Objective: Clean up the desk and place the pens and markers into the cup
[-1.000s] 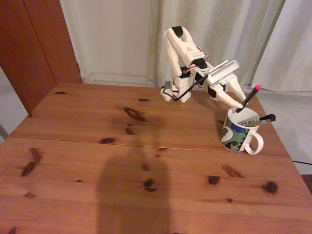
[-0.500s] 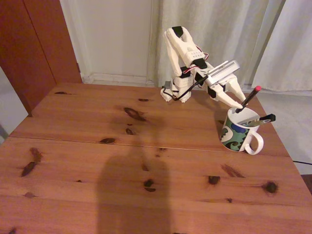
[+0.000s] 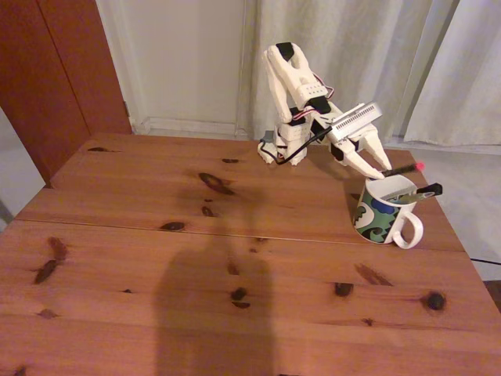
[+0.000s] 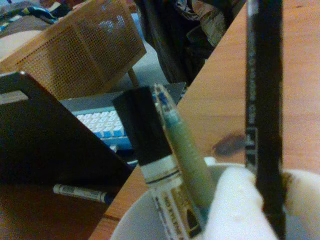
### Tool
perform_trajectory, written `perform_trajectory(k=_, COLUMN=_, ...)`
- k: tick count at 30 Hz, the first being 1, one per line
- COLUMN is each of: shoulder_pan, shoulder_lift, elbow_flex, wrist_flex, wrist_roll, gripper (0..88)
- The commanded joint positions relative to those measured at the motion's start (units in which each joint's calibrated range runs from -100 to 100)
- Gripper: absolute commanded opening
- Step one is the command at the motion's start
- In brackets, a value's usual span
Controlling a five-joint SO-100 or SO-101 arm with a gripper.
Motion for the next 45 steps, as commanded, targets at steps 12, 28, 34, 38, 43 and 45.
perform_trajectory(k=12, shoulder_pan=1.1, shoulder_lift=-0.8, elbow_flex=-0.9, wrist_flex=-1.6, wrist_roll=0.4, gripper=5.7)
perform_trajectory(k=28, shoulder_pan=12.6, shoulder_lift=-18.8, elbow_flex=-4.6, wrist_flex=21.2, wrist_roll=0.3, gripper=0.7)
perform_trajectory(k=34, shoulder_pan=20.0, shoulder_lift=-29.1, elbow_flex=-3.9, wrist_flex=47.7, wrist_roll=2.5, gripper=0.7)
perform_trajectory(k=38, shoulder_pan=24.5, shoulder_lift=-35.3, elbow_flex=-3.5, wrist_flex=65.1, wrist_roll=6.2, gripper=0.7)
perform_trajectory(k=43, shoulder_pan=28.6, shoulder_lift=-41.7, elbow_flex=-3.5, wrist_flex=82.4, wrist_roll=11.2, gripper=0.7)
perform_trajectory(k=45, shoulder_pan=29.9, shoulder_lift=-43.9, elbow_flex=-3.5, wrist_flex=87.5, wrist_roll=12.6, gripper=0.7)
